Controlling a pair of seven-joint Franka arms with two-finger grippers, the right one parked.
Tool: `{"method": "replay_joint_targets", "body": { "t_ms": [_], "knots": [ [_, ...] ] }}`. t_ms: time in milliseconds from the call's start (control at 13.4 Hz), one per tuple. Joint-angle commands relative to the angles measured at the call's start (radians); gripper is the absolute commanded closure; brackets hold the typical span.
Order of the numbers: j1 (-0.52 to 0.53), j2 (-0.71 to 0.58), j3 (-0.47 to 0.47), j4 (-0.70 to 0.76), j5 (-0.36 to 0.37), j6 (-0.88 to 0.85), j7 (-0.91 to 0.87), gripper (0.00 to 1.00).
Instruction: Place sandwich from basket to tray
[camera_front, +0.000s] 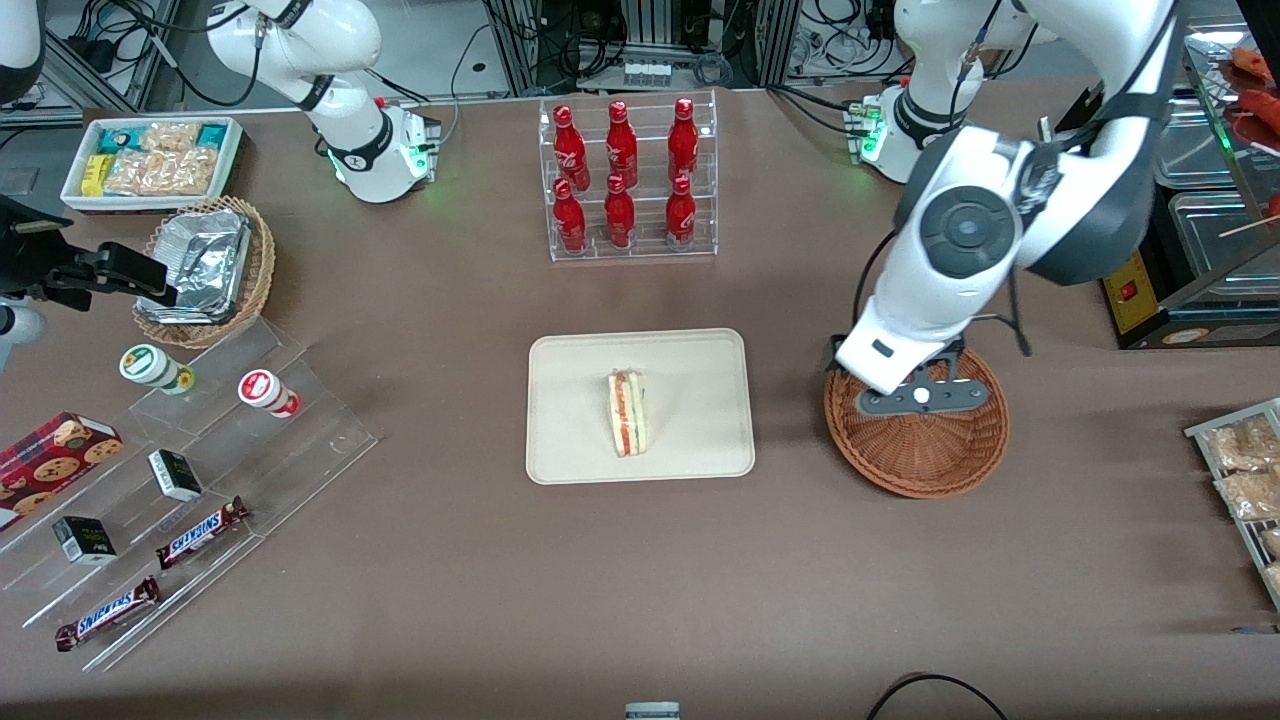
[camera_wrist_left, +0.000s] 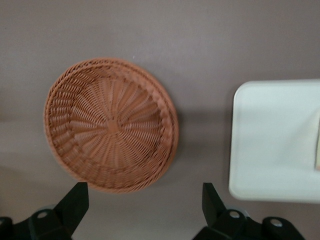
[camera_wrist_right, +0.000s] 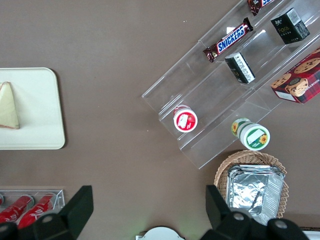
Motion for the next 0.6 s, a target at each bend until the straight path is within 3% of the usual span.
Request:
{"method": "replay_joint_targets", "body": {
  "t_ms": [0,150,524],
  "knots": [
    [0.003,-0.080,0.052,-0.035,-0.034,-0.079,0.124,0.00],
    [0.005,-0.120,0.096,-0.034,-0.089,-0.136,0.220,0.00],
    [0.003,-0.237,0.289,-0.028,-0.132,-0.262,0.506,0.00]
  ]
}}
